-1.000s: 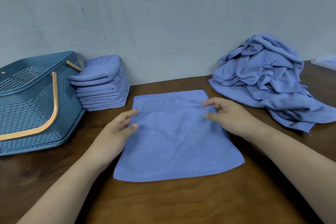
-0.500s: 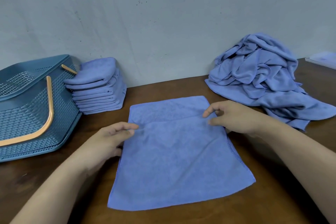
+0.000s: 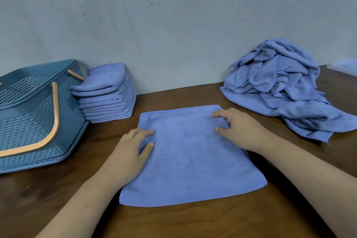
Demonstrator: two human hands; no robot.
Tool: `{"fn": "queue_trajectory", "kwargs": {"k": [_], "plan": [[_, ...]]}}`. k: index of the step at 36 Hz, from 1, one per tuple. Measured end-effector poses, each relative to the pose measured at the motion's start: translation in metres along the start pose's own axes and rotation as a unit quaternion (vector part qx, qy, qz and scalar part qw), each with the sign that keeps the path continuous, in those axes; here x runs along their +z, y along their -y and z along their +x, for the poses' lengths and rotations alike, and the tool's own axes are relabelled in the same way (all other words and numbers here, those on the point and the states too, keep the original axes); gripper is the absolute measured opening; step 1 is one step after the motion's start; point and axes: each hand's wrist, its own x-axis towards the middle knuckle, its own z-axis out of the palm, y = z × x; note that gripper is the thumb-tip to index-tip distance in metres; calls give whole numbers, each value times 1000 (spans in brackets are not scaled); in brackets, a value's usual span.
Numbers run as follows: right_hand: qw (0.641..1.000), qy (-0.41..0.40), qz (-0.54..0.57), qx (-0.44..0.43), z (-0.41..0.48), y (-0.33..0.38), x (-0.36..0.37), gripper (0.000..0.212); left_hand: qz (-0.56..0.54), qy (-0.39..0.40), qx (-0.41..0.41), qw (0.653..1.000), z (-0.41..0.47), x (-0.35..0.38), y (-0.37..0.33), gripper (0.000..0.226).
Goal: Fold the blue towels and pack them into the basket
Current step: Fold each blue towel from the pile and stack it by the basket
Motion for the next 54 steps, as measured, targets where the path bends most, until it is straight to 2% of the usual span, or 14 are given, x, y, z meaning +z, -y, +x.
{"fn": "queue_trajectory", "kwargs": {"k": [5,10,14,18,21,24,28,31,35,39,42,46,50,54], "plan": [[997,65,-29,4,-9,4,-20,42,52,42,7,998,-17,-7,-4,43],[986,158,35,32,-19,2,-43,40,41,86,26,995,-29,-24,-6,34],[996,67,60,23,-9,-6,-27,21,-7,31,15,999,-22,-25,-12,20],[998,-4,65,23,-2,-10,-11,19,-48,-53,-19,997,-7,-13,-17,19],[998,-63,-7,5,-1,-9,-3,23,-48,-59,-32,997,1,-9,-12,18],[990,-96,-85,-56,1,-4,-1,31,17,-48,-30,998,6,-5,-8,21],[985,29,-105,-136,0,3,4,54,99,-70,33,992,18,-5,-20,44],[980,95,-131,-112,0,-4,12,64,114,22,59,991,30,2,-26,66],[983,109,-133,-59,1,-12,2,67,107,105,6,989,37,8,-18,70],[984,118,-136,-1,2,-19,-10,72,115,102,-14,988,41,5,-6,76],[985,105,-135,1,3,-22,-10,73,77,60,-34,995,46,2,13,62],[995,7,-98,-17,5,-26,-9,52,-15,-51,-19,998,46,-11,29,19],[997,-50,-62,-6,12,-32,-8,18,-25,-71,-40,996,43,-15,25,11],[997,-57,-50,-5,17,-31,-2,7,-10,-58,-61,996,43,-15,19,13]]}}
